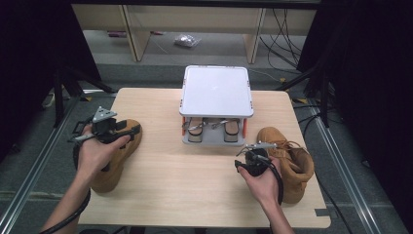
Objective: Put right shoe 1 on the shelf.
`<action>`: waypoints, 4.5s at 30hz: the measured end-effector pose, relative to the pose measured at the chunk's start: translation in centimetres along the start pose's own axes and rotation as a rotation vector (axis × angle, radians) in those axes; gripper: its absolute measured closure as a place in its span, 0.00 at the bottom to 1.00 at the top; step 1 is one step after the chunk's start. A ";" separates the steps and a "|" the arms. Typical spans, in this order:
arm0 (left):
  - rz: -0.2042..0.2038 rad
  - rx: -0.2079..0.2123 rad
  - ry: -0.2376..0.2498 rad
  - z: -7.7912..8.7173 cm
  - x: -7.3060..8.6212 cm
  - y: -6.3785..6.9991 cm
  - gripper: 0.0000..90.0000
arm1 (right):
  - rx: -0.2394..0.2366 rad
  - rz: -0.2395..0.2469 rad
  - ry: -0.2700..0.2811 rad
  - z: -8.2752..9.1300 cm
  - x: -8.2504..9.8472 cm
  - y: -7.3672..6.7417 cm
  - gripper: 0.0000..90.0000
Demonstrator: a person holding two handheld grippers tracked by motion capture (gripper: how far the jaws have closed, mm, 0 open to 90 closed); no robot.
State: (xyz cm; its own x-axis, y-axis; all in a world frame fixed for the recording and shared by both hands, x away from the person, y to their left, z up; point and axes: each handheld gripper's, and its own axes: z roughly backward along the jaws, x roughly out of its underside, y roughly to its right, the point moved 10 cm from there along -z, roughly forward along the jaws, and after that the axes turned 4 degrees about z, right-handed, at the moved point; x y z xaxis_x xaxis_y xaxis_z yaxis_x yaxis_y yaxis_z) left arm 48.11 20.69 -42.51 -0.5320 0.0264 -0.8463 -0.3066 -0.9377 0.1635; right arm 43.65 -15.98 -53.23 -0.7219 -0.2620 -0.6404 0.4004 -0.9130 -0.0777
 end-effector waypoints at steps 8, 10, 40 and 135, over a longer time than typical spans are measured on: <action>0.026 -0.023 0.011 1.2 0.2 -1.4 0.51 | 0.001 -0.004 -0.001 0.1 0.1 0.0 0.60; 0.028 -0.027 0.010 1.4 0.3 -1.7 0.51 | 0.010 -0.019 -0.012 0.2 0.2 -0.1 0.60; 0.068 -0.091 0.001 3.2 1.8 -5.3 0.53 | 0.007 0.007 -0.021 -0.3 0.3 -0.5 0.59; -0.293 -0.386 -0.462 1.5 3.2 -9.4 0.94 | -0.014 -0.005 -0.060 -1.1 1.1 -0.6 0.57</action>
State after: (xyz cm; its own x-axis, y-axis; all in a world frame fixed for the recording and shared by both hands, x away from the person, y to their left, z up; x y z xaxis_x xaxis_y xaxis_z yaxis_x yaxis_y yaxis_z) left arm 48.07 30.12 -45.98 -0.7796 0.3636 -0.5099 -0.2307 -0.9237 -0.3058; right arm 43.21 -15.36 -54.70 -0.7560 -0.2764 -0.5934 0.4044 -0.9100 -0.0912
